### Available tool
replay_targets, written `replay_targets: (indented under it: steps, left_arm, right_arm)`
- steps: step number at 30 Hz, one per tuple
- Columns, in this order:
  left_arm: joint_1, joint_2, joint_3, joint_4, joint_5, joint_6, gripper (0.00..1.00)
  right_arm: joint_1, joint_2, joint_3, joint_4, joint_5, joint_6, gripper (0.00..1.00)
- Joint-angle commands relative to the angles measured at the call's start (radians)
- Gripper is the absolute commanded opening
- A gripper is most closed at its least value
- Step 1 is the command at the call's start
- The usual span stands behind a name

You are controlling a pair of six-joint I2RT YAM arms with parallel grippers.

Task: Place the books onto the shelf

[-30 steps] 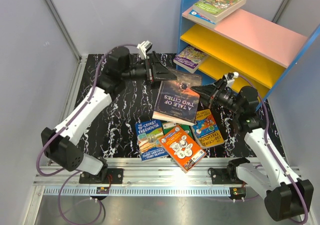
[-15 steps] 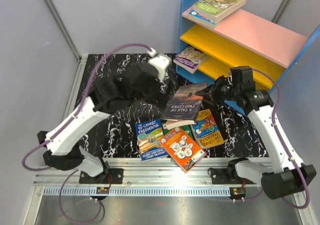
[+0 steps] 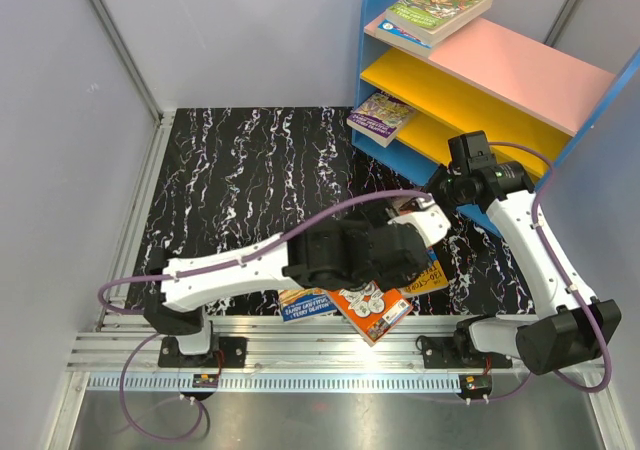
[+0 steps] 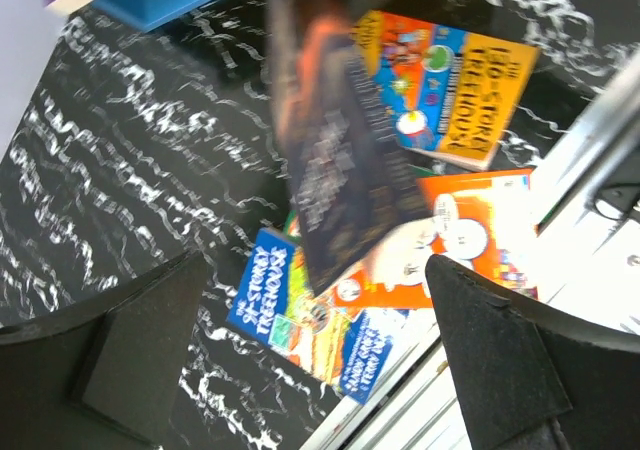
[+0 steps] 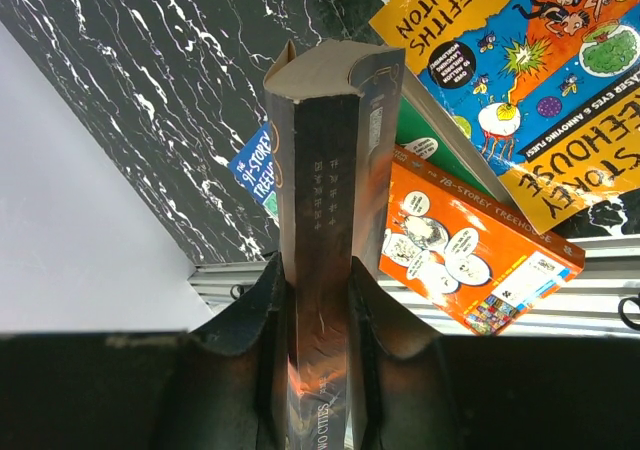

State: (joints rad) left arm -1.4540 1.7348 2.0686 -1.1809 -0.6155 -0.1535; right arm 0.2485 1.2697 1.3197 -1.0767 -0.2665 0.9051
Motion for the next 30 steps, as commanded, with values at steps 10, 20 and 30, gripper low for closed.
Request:
replay_targets:
  steps: [10, 20, 30]
  left_arm:
    - [-0.025, 0.069, -0.010, 0.106, 0.165, 0.034, 0.99]
    - [0.066, 0.127, -0.088, 0.141, 0.195, 0.017, 0.22]
    - [0.180, 0.017, -0.183, 0.207, 0.339, -0.030, 0.00]
  right_arm:
    - [0.009, -0.026, 0.056, 0.018, -0.060, 0.017, 0.00]
    - [0.009, -0.070, 0.119, -0.061, -0.114, 0.031, 0.00]
    - [0.009, -0.092, 0.167, -0.069, -0.090, 0.041, 0.44]
